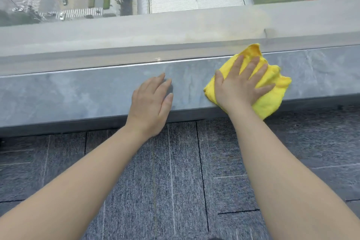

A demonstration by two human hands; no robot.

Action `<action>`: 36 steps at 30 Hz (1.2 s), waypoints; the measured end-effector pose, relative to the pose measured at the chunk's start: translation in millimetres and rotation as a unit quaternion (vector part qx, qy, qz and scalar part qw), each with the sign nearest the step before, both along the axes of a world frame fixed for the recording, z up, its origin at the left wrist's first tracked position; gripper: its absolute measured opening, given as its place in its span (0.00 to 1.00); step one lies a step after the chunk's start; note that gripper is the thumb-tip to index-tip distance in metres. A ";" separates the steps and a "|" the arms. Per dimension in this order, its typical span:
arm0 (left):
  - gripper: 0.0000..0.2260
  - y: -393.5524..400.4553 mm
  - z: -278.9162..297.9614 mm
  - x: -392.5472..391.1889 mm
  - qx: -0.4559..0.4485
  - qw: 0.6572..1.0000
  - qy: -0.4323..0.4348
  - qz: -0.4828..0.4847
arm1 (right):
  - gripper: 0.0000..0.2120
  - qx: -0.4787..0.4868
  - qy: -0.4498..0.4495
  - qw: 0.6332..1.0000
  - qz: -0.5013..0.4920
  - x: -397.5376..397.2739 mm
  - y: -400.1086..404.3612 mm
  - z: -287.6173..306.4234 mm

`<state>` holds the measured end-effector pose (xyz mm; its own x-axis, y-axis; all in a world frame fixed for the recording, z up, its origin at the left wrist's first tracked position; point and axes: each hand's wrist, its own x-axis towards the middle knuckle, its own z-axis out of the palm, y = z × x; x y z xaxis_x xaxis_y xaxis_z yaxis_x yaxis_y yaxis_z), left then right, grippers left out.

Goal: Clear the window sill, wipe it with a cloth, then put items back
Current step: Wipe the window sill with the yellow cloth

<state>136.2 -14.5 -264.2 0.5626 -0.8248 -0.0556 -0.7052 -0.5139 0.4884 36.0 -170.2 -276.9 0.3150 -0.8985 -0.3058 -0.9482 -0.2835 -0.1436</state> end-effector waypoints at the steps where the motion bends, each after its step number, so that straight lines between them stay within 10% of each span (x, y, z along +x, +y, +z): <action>1: 0.31 1.5 2.3 -0.4 0.006 1.000 0.000 0.006 | 0.34 0.003 0.001 1.000 -0.011 8.2 0.2 0.7; 17: 0.34 0.4 9.0 11.5 0.009 0.998 0.062 -0.021 | 0.27 0.017 0.024 0.940 0.340 -11.6 37.9 13.2; 31: 0.36 -16.0 -1.9 -5.9 -0.014 0.997 0.078 -0.020 | 0.31 0.019 0.021 0.995 -0.097 -14.0 -8.0 7.7; 36: 0.34 -19.7 -0.7 -12.5 -0.040 0.997 0.068 0.014 | 0.32 0.009 -0.007 0.993 -0.117 17.3 -11.1 6.2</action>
<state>123.7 -34.2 -264.9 0.5768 -0.8141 -0.0671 -0.6157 -0.4873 0.6193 53.3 -181.3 -270.7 0.1020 -0.9419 -0.3201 -0.9857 -0.0523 -0.1601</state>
